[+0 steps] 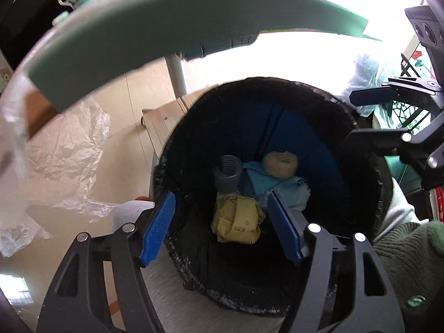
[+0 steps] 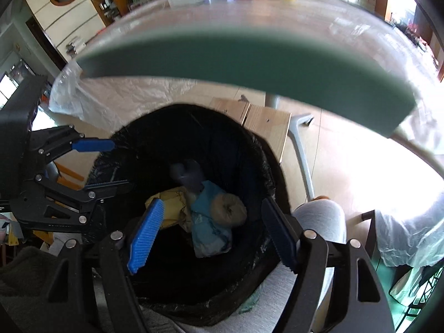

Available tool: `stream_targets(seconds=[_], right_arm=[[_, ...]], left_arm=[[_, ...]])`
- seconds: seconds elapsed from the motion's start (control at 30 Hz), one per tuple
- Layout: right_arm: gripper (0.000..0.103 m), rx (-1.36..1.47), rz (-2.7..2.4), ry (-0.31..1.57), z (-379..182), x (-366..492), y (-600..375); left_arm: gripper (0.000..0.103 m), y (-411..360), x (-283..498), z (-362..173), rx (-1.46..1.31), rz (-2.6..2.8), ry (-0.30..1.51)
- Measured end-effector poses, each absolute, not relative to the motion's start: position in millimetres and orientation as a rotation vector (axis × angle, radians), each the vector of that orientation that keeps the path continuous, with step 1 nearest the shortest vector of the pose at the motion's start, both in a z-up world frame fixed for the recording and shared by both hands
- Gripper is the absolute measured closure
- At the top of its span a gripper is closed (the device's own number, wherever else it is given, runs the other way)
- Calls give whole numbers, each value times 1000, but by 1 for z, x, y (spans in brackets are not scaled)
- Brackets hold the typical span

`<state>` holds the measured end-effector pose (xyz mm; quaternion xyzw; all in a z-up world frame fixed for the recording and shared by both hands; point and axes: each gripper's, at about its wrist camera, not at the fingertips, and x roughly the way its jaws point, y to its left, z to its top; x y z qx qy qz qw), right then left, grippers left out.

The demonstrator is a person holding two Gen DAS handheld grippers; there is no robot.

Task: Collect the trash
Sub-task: 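Open both tools to drop the cloth ball and roller into the bin, then raise both open tools back toward the table items, then grasp the second purple hair roller with the left tool while the right grasps the yellow cup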

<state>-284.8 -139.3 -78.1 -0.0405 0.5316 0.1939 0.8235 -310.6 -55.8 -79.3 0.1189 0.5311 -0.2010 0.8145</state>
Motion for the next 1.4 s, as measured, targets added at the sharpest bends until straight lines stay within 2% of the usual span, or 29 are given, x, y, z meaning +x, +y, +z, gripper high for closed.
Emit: stream_targets(seconds=[0.1,0.17,0.23,0.3,0.37,0.5,0.83,0.9,1.07,1.1,1.13,1.3,1.4], right_arm=[[28,-107,437,1040,-47,-294,-144],[21,-135,427,936,-18,-298,-150],[14,-156,390,849,4,-293,-159],[10,-161,342,799,19,-279,-170],[10,-159,272,770,27,-254,-182],[10,-94,244,805,24,-196,-203],[11,-143,246,922,-6,-95,-190],[16,-142,259,938,-10,-83,-185],[21,-163,245,986,-22,-53,-173],[29,-173,247,1010,-26,-48,-171],[33,-189,245,1020,-27,-44,-169],[34,-185,248,1044,-28,-31,-171],[34,-197,264,1050,-28,-24,-168]], left_arm=[[33,-53,-323,-48,228,-475,1058],[32,-53,-332,-22,205,-522,983],[13,-53,-338,11,194,-553,870],[7,-52,-337,36,197,-540,761],[5,-53,-328,54,198,-510,690],[4,-55,-284,69,189,-464,642],[4,-68,-189,62,217,-455,718],[4,-73,-179,58,228,-452,733],[4,-82,-158,53,249,-472,751],[4,-83,-153,51,247,-478,754],[4,-84,-148,49,243,-477,761],[6,-88,-134,41,227,-507,786],[13,-90,-125,38,228,-522,804]])
